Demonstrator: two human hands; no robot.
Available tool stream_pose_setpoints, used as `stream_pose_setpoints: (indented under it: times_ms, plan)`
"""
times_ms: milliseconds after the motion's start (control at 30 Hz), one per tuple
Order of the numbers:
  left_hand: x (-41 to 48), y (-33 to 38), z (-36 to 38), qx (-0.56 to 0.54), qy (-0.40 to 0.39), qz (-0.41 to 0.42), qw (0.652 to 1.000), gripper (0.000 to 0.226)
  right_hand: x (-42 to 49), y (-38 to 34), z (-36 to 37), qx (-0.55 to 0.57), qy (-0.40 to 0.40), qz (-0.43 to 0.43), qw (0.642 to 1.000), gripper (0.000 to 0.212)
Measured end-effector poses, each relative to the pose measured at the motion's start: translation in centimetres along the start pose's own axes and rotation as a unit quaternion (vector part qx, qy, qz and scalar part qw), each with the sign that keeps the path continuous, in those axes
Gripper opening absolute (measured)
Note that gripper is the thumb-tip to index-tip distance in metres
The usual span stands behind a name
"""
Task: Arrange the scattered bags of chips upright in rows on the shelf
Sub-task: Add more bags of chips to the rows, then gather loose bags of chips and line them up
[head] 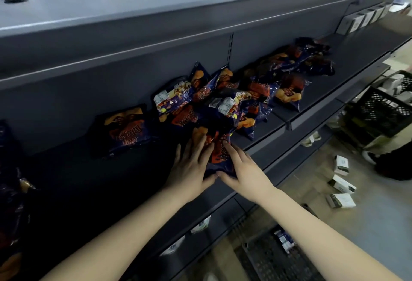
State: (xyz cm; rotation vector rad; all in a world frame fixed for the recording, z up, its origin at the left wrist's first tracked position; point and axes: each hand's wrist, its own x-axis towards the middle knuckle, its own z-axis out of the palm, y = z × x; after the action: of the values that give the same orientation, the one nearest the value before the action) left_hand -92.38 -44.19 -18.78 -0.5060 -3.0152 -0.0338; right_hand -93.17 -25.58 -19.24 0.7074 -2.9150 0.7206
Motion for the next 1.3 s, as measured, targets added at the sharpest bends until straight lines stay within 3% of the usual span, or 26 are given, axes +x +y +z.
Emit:
stream_pose_setpoints:
  times_ms: [333,600,800,1000,1100,1300]
  plan:
    - [-1.3,-0.5,0.0,0.001,0.000,-0.003,1.000,0.082,-0.4,-0.7,0.4,0.039,0.023,-0.003,0.999,0.075]
    - [-3.8,-4.5,-4.3,-0.047,0.041,-0.031,0.998,0.095,0.0,-3.8,0.8,0.077,0.007,-0.132,0.988,0.063]
    - [-6.9,-8.5,-5.9,-0.051,0.024,-0.021,0.998,0.103,2.0,-6.4,1.6,0.070,-0.006,-0.228,0.971,0.059]
    - [-10.9,-10.3,-5.0,-0.132,0.012,-0.011,0.991,0.111,4.4,-9.1,2.6,0.058,0.027,-0.309,0.949,0.050]
    - [-12.7,-10.7,-4.0,-0.123,-0.002,-0.046,0.991,0.119,5.3,-10.4,3.3,0.068,0.042,-0.328,0.941,0.047]
    - [-15.1,-10.8,-3.4,-0.095,0.050,-0.145,0.984,0.124,6.3,-13.3,4.5,0.093,0.046,-0.349,0.931,0.043]
